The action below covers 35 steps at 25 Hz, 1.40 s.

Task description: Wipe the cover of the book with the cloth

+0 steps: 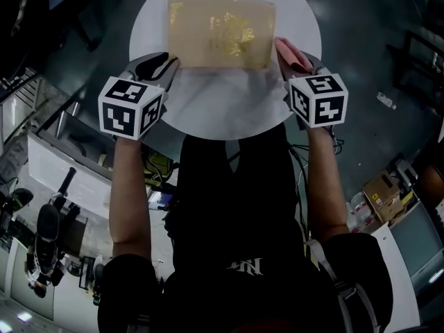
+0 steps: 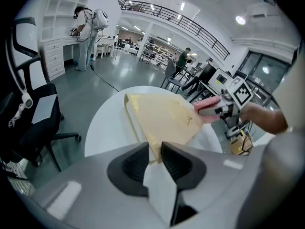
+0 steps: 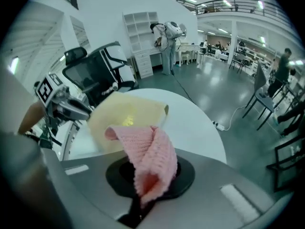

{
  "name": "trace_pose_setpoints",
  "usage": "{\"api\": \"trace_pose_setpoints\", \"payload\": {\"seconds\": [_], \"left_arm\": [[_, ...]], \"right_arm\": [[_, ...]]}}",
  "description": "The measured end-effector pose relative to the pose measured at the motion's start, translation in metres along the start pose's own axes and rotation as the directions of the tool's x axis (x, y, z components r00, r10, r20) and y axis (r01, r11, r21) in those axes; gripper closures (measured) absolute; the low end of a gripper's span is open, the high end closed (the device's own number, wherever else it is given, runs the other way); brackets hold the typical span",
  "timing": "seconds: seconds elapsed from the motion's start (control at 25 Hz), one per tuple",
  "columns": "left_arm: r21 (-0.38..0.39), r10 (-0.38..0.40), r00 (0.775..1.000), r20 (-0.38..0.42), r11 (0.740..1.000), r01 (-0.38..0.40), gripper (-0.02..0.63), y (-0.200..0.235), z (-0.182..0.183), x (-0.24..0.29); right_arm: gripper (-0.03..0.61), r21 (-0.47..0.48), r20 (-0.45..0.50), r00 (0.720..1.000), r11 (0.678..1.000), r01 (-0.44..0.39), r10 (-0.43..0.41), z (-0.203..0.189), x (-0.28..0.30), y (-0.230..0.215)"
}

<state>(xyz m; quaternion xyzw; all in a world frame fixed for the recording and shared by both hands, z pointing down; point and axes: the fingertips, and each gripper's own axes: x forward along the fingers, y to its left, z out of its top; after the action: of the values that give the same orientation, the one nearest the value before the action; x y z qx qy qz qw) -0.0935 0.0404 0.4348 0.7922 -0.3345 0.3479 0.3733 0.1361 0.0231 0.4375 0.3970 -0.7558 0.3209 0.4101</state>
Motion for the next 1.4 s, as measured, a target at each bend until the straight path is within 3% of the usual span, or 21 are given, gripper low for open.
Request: {"api": "trace_pose_setpoints", "payload": {"seconds": [0.08, 0.16, 0.28, 0.4, 0.56, 0.72, 0.92, 1.4], "left_arm": [[0.004, -0.003, 1.0, 0.014, 1.0, 0.003, 0.531, 0.0, 0.001, 0.0], [0.01, 0.0, 1.0, 0.03, 1.0, 0.0, 0.532, 0.001, 0.001, -0.001], [0.025, 0.006, 0.999, 0.047, 1.0, -0.007, 0.531, 0.0, 0.0, -0.004], [0.041, -0.014, 0.998, 0.057, 0.999, 0.011, 0.531, -0.002, 0.0, -0.007], [0.064, -0.032, 0.998, 0.05, 0.998, 0.029, 0.531, -0.002, -0.008, -0.008], [0.08, -0.034, 0.999, 0.042, 0.996, 0.031, 0.537, -0.001, -0.012, -0.006], [0.101, -0.024, 1.0, 0.009, 0.995, 0.023, 0.535, -0.004, -0.01, -0.005], [0.086, -0.015, 0.999, -0.036, 0.996, 0.018, 0.532, -0.005, -0.01, -0.002]], "right_arm": [[0.569, 0.07, 0.099, 0.991, 0.993, -0.097, 0.09, 0.021, -0.008, 0.023], [0.569, 0.102, 0.176, 0.96, 0.966, -0.239, 0.219, 0.044, -0.007, 0.064], [0.569, 0.075, 0.174, 0.902, 0.909, -0.411, 0.394, 0.061, 0.01, 0.132], [0.569, 0.028, 0.142, 0.867, 0.874, -0.485, 0.477, 0.072, 0.029, 0.178], [0.569, -0.035, 0.078, 0.873, 0.877, -0.48, 0.481, 0.074, 0.056, 0.206], [0.569, -0.046, 0.031, 0.892, 0.892, -0.45, 0.451, 0.076, 0.067, 0.209], [0.569, -0.127, -0.017, 0.918, 0.91, -0.394, 0.395, 0.074, 0.068, 0.205], [0.569, -0.057, 0.007, 0.938, 0.937, -0.345, 0.346, 0.044, 0.047, 0.154]]}}
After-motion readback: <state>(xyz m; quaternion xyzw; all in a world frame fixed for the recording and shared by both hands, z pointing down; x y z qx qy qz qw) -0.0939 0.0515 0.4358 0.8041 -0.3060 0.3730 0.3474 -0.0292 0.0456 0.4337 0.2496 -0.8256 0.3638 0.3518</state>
